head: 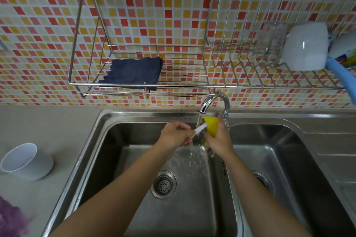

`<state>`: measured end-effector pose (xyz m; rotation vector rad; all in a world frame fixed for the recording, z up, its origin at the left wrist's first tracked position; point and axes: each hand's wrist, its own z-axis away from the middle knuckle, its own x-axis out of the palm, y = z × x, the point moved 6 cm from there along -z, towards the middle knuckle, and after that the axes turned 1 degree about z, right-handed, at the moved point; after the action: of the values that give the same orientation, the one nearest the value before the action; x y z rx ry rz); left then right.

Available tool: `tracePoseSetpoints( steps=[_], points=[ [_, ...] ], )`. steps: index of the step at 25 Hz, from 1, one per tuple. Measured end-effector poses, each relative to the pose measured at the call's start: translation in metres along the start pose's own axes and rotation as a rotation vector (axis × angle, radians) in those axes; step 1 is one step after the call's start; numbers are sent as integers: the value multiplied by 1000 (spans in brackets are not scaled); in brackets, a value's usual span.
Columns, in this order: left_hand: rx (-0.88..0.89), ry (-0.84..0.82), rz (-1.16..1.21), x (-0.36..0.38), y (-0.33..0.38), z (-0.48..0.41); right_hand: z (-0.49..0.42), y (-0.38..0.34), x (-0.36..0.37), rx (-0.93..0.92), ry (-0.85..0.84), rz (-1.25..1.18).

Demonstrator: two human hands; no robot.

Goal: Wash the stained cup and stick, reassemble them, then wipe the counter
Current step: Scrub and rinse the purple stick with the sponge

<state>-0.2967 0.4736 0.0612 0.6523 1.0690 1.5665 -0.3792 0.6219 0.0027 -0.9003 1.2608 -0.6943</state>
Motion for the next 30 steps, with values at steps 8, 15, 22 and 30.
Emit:
tracePoseSetpoints(
  steps=[8,15,22,30],
  points=[
    [-17,-163,114,27,2,-2,-16,11,-19,-182,-73,307],
    [165,-17,-299,21,7,-11,-8,32,0,-177,-259,438],
    [344,4,-584,22,15,-14,-12,39,-34,-3,-193,352],
    [334,32,-617,-1,-6,-9,17,8,6,-147,-175,320]
  ],
)
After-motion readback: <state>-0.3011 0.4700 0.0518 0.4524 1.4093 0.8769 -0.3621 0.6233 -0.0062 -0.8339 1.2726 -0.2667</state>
